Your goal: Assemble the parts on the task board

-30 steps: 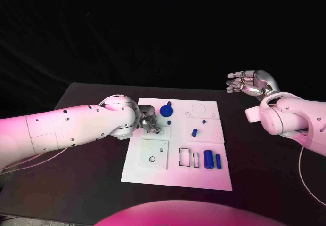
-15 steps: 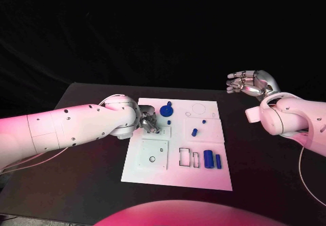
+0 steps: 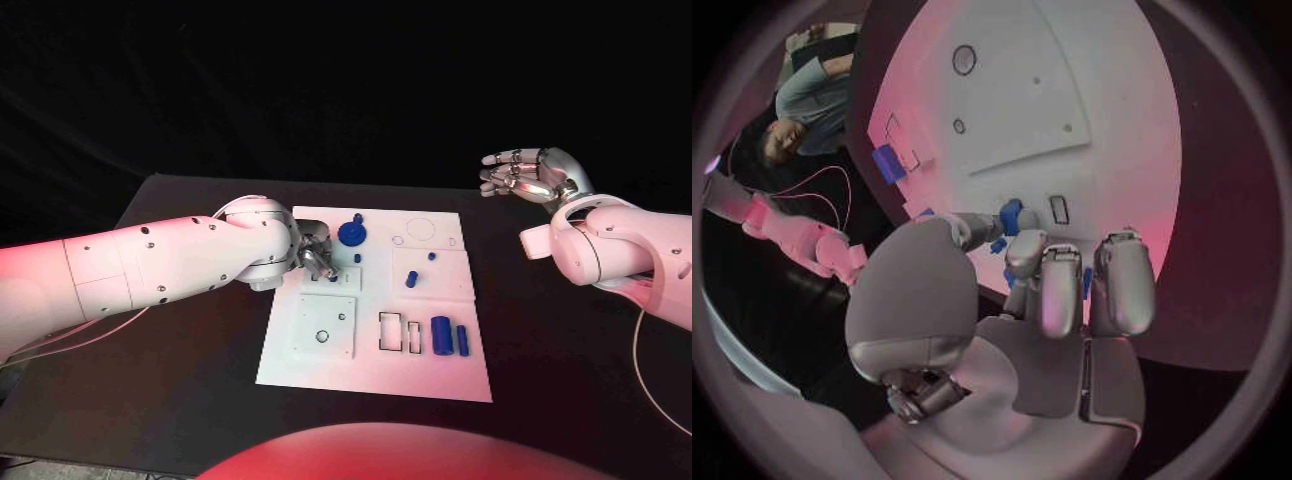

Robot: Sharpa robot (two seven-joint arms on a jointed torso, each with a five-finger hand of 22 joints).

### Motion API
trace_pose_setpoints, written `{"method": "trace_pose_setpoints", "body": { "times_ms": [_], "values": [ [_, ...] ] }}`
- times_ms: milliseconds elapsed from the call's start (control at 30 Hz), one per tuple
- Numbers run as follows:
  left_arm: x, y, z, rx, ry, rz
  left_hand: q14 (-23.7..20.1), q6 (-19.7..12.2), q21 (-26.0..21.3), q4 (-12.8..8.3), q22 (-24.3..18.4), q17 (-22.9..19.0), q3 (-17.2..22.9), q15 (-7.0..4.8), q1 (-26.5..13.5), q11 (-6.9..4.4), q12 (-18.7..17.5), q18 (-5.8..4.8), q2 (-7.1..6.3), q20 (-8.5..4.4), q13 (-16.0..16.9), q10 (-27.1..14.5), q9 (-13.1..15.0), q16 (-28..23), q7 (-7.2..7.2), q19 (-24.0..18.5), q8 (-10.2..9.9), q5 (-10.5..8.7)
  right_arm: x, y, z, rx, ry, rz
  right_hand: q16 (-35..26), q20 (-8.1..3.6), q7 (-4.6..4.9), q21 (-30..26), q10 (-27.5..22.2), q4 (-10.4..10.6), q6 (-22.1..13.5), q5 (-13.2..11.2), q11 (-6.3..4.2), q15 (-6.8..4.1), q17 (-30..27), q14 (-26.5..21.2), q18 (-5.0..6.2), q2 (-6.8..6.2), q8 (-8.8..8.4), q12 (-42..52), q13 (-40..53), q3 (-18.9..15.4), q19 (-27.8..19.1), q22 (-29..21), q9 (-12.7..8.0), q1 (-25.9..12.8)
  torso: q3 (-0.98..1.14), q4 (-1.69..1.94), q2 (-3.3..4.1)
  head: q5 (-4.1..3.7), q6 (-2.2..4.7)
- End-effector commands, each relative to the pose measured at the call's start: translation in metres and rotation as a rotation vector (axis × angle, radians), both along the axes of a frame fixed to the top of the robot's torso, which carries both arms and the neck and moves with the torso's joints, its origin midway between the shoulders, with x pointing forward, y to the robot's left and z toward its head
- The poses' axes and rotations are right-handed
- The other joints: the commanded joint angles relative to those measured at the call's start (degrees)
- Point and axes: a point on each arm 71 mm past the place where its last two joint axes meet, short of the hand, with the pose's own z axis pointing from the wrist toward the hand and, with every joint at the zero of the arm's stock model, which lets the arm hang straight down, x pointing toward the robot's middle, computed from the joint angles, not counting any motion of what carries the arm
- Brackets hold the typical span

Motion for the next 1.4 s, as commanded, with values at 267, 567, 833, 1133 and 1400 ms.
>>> {"method": "trace_pose_setpoints", "body": {
  "times_ms": [267, 567, 833, 1133, 1400],
  "values": [
    [-0.0051, -0.0050, -0.0084, 0.014, 0.062, -0.026, 3.94, 0.24, 0.34, -10.50, 0.24, 8.28, 10.83, -0.44, -1.34, -0.23, 0.28, -0.54, 0.81, -0.29, 0.12, 0.69, 0.17, 0.06, -0.58, 0.43, 0.04, -0.28, -0.0009, 0.0014, -0.0017, 0.003, 0.004, 0.019, -0.23, 0.33, 4.63, -0.22, -0.40, 0.08, -0.08, 0.36, 0.04, -0.09, -0.09, -0.35, 0.50, 0.25, -0.27, 0.20, -0.04, -0.37, 0.13, -0.09, -0.06, -0.21, -0.01, 0.09, -0.07, -0.14, -0.24],
    [-0.0050, -0.0042, -0.0091, 0.017, 0.070, -0.028, 3.96, 1.19, 0.32, -8.08, 0.47, 8.32, 6.55, -0.81, -6.40, -0.73, 0.64, -0.59, 0.16, -0.60, 0.48, 1.23, 0.32, 0.05, -1.32, 0.55, -0.06, -0.66, -0.0013, 0.0009, -0.0025, 0.003, 0.005, 0.019, -0.24, 0.35, 4.64, -0.30, -0.43, 0.04, -0.08, 0.42, 0.04, -0.08, -0.15, -0.41, 0.50, 0.27, -0.28, 0.23, -0.04, -0.38, 0.13, -0.19, -0.07, -0.16, 0.01, 0.12, -0.07, -0.24, -0.33],
    [-0.0040, -0.0030, -0.0094, 0.015, 0.071, -0.022, 3.98, 2.03, 0.29, -5.49, 0.62, 8.35, 3.54, -0.97, -8.50, -0.91, 0.84, -0.62, 0.52, -0.77, 0.73, 1.33, 0.14, 0.04, -1.54, 0.65, -0.38, -0.81, -0.0017, 0.0013, -0.0030, 0.003, 0.007, 0.024, -0.34, 0.60, 4.78, -1.26, -0.91, -0.27, -0.30, 0.41, 0.23, 0.26, -0.72, -1.57, 0.38, 0.11, -0.43, 0.43, -0.05, -0.71, -0.46, -1.13, -0.18, 0.00, 0.00, 0.09, -0.08, -0.23, -0.23],
    [-0.0031, -0.0014, -0.0096, 0.015, 0.070, -0.016, 3.98, 2.60, 0.25, -3.14, 0.70, 8.36, 0.54, -1.02, -9.80, -0.95, 0.99, -0.64, 0.59, -0.84, 0.87, 1.41, 0.08, 0.01, -1.60, 0.74, -0.57, -0.97, -0.0021, 0.0011, -0.0033, 0.003, 0.008, 0.024, -0.30, 0.66, 4.84, -1.49, -1.01, -0.25, -0.34, 0.36, 0.28, 0.34, -0.85, -1.87, 0.35, 0.14, -0.45, 0.49, -0.05, -0.80, -0.61, -1.36, -0.20, -0.06, -0.02, 0.09, -0.05, -0.28, -0.17],
    [-0.0030, -0.0008, -0.0093, 0.009, 0.063, -0.010, 4.00, 3.22, 0.27, -0.62, 0.92, 8.42, -5.27, -0.98, -12.47, -0.88, 1.18, -0.69, 0.35, -0.84, 1.05, 1.52, -0.01, 0.02, -1.53, 0.91, -0.88, -1.14, -0.0024, 0.0004, -0.0036, 0.003, 0.007, 0.024, -0.25, 0.71, 4.88, -1.64, -1.09, -0.19, -0.38, 0.32, 0.33, 0.39, -0.94, -2.05, 0.34, 0.15, -0.47, 0.53, -0.04, -0.90, -0.70, -1.51, -0.21, -0.15, -0.05, 0.05, -0.06, -0.24, 0.01]
  ]
}}
